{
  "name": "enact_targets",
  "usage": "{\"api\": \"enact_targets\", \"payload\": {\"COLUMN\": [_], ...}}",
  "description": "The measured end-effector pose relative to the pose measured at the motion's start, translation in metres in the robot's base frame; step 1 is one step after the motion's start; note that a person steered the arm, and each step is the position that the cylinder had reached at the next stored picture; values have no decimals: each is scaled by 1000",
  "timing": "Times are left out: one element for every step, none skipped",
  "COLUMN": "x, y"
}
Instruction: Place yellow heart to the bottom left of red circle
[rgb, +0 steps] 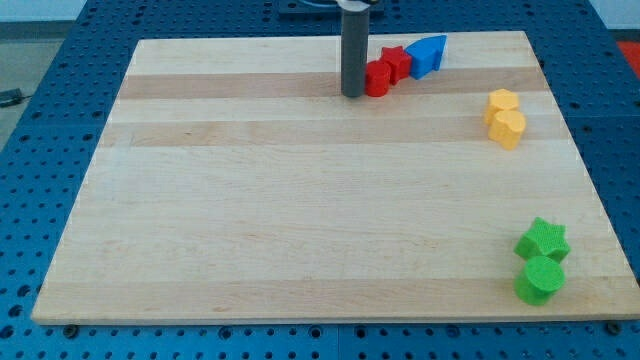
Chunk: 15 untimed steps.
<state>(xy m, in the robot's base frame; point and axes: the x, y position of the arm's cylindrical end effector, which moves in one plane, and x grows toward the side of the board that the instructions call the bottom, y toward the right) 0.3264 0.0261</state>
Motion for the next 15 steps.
{"api": "enact_targets", "payload": {"x": [79,131,144,119,100,85,74,74,74,66,63,62,47,36,36], "y": [3,76,188,245,250,231,198,166,133,96,76,103,102,69,43]}}
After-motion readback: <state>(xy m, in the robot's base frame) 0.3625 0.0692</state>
